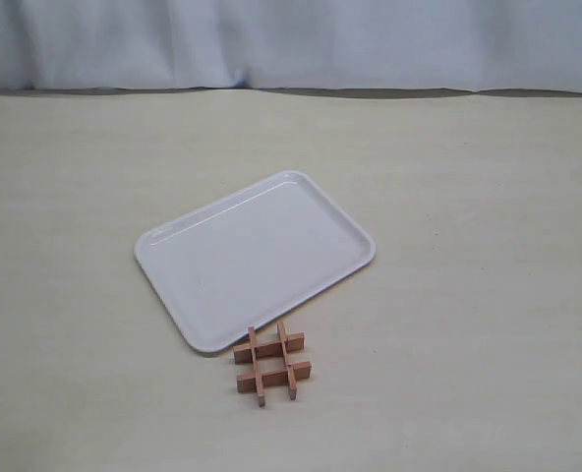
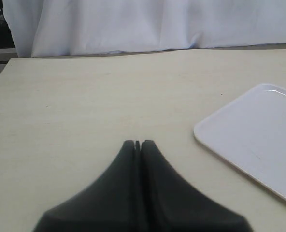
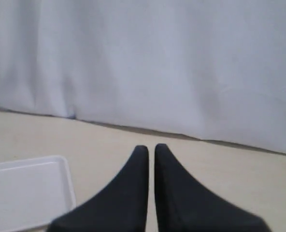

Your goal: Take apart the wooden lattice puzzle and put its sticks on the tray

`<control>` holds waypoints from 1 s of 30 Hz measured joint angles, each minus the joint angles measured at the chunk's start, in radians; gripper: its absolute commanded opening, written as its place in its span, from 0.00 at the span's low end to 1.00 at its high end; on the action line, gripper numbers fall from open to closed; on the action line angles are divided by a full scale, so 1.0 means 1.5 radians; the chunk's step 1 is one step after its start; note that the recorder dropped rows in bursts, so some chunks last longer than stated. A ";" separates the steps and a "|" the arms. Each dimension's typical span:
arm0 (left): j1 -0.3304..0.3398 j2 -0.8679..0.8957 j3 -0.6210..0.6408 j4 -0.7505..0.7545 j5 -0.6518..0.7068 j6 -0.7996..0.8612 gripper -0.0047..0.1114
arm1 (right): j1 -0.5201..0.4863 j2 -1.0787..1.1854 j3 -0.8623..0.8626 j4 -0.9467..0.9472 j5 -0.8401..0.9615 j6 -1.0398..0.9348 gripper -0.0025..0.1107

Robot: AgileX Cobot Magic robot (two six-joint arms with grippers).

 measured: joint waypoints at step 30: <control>0.000 0.000 0.000 0.000 0.000 0.000 0.04 | 0.000 0.343 -0.181 0.086 -0.031 0.306 0.06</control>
